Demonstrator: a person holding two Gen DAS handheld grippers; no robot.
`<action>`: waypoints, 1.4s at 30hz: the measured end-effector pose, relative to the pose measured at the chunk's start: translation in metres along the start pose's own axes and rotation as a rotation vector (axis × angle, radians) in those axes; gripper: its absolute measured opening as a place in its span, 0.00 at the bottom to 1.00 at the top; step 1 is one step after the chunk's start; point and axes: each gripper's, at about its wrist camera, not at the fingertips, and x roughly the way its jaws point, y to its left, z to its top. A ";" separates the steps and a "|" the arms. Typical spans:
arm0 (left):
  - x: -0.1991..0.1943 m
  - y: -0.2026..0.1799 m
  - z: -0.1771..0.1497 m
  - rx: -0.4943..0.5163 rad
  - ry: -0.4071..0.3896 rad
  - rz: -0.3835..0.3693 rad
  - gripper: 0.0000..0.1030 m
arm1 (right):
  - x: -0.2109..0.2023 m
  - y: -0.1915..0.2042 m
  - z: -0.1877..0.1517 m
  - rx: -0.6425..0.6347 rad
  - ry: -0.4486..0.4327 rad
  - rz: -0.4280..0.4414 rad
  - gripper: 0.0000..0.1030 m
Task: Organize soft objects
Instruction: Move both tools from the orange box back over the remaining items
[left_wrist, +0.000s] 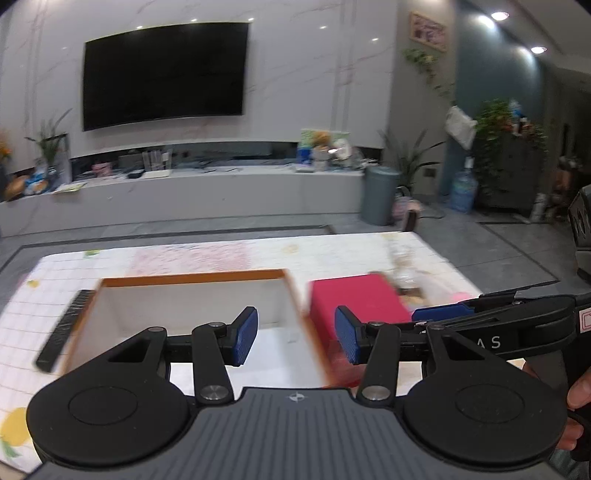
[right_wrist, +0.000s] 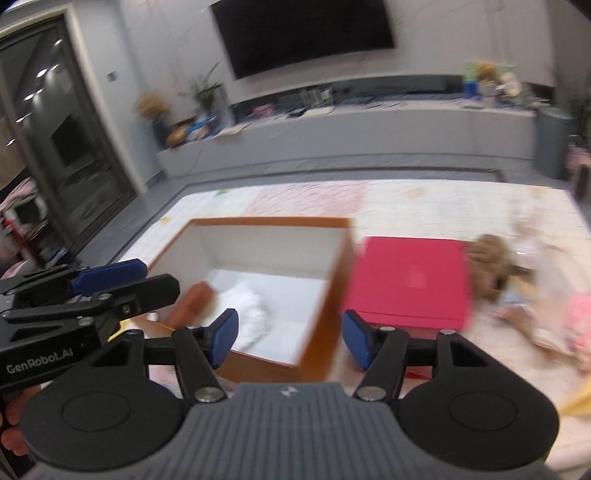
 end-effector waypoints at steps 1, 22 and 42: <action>0.003 -0.007 -0.002 0.001 -0.007 -0.023 0.54 | -0.007 -0.006 -0.002 0.003 -0.010 -0.020 0.61; 0.117 -0.157 -0.038 0.183 0.191 -0.319 0.54 | -0.083 -0.214 -0.074 0.191 0.034 -0.498 0.74; 0.207 -0.195 -0.035 0.167 0.325 -0.286 0.54 | 0.003 -0.304 -0.066 0.228 0.187 -0.389 0.71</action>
